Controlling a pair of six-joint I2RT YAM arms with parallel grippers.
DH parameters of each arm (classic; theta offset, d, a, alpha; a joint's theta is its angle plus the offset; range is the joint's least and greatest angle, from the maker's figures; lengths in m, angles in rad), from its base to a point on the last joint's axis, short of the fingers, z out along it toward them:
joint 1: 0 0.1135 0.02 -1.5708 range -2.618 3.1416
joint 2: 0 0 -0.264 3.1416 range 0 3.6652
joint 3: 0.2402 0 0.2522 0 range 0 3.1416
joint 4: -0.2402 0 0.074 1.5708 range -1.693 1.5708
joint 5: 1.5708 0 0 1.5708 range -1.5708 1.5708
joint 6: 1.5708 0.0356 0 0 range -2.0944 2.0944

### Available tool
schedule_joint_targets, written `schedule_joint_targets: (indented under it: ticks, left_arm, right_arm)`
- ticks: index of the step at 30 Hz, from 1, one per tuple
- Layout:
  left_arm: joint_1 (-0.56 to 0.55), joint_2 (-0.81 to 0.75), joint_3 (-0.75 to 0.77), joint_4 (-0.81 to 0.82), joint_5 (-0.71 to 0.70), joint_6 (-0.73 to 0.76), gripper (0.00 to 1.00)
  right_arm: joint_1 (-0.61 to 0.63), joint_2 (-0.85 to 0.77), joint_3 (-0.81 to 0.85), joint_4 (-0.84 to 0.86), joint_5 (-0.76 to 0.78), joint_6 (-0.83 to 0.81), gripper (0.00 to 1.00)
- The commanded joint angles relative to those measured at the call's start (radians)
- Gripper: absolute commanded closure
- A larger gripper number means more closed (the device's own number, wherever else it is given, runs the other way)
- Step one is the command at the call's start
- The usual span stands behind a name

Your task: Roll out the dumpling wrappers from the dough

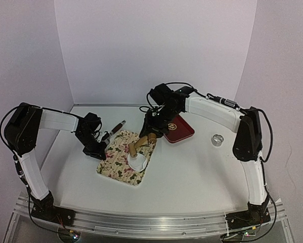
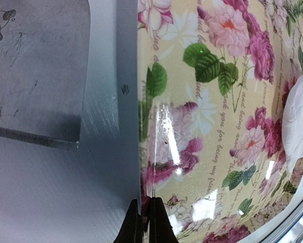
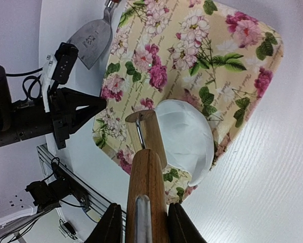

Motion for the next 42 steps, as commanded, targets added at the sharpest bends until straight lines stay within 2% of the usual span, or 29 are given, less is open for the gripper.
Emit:
schedule_joint_targets:
  ticks: [1, 9, 14, 18, 23, 28, 33, 42]
  left_arm:
    - [-0.002, -0.074, 0.003, 0.023, 0.059, -0.043, 0.93]
    - [-0.002, -0.196, -0.048, 0.019, 0.100, -0.103, 0.63]
    - [0.001, -0.256, -0.032, -0.008, 0.081, -0.144, 0.43]
    - [0.008, -0.269, 0.016, -0.007, 0.087, -0.183, 0.33]
    - [0.014, -0.226, 0.091, 0.007, 0.141, -0.230, 0.30]
    - [0.020, -0.180, 0.109, 0.020, 0.134, -0.266, 0.29]
    - [0.021, -0.146, 0.095, 0.022, 0.110, -0.257, 0.28]
    - [0.023, -0.097, 0.038, 0.040, 0.083, -0.228, 0.27]
  right_arm:
    - [-0.015, -0.217, -0.093, -0.009, 0.137, 0.052, 1.00]
    - [-0.121, -0.470, -0.329, -0.008, 0.237, 0.073, 1.00]
    - [-0.217, -0.619, -0.522, 0.001, 0.215, 0.050, 1.00]
    - [-0.278, -0.737, -0.733, 0.139, 0.131, 0.030, 1.00]
    - [-0.334, -0.872, -1.033, 0.411, -0.018, 0.102, 1.00]
    - [-0.335, -0.906, -1.180, 0.475, -0.013, 0.123, 1.00]
    - [-0.335, -0.893, -1.246, 0.548, -0.053, 0.125, 1.00]
    - [-0.333, -0.745, -1.233, 0.546, -0.081, 0.076, 1.00]
